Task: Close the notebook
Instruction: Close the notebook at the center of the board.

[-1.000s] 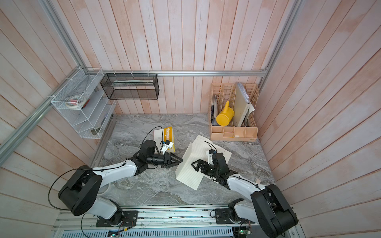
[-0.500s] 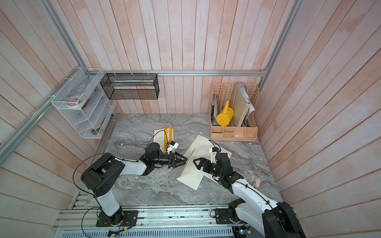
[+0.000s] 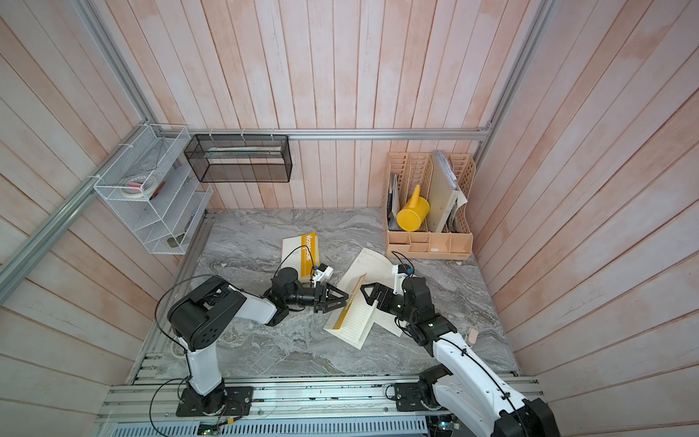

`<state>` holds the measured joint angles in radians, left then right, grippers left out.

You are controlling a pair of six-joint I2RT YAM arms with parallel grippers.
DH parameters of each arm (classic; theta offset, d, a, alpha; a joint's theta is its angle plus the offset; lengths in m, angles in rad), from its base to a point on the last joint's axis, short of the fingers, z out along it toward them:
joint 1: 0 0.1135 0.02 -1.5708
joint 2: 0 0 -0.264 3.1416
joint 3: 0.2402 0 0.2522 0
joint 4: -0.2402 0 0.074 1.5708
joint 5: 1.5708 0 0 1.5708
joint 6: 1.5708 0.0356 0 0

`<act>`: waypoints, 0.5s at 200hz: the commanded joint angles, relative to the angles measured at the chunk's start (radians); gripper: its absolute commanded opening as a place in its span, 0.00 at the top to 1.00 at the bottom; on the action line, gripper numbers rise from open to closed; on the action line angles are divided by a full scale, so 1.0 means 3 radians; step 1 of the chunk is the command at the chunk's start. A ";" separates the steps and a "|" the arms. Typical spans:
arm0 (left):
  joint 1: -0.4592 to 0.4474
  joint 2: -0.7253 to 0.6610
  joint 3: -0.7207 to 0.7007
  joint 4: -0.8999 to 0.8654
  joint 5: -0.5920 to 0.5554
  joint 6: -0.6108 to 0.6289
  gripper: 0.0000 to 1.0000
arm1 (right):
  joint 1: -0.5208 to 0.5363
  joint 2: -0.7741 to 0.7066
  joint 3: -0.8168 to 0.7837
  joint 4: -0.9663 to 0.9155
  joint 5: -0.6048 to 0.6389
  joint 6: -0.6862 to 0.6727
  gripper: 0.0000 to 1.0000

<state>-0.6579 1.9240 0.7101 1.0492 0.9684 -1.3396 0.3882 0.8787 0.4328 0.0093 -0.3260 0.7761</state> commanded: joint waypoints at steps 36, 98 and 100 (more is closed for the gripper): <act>-0.0108 0.0255 0.0057 0.0038 -0.0042 0.0122 0.46 | -0.0013 0.0001 0.0120 0.0009 -0.0060 -0.0023 0.02; -0.0123 0.0410 0.0077 0.0056 -0.0074 0.0117 0.44 | 0.0002 0.0005 -0.0077 0.0361 -0.0213 0.0156 0.02; -0.0121 0.0415 0.0083 0.0043 -0.0076 0.0124 0.44 | 0.0004 0.0009 -0.0080 0.0369 -0.0224 0.0154 0.02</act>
<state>-0.6895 2.0129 0.7136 1.0477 0.9607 -1.3281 0.3882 0.8791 0.4316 0.0681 -0.3611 0.7998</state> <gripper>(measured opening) 0.555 0.983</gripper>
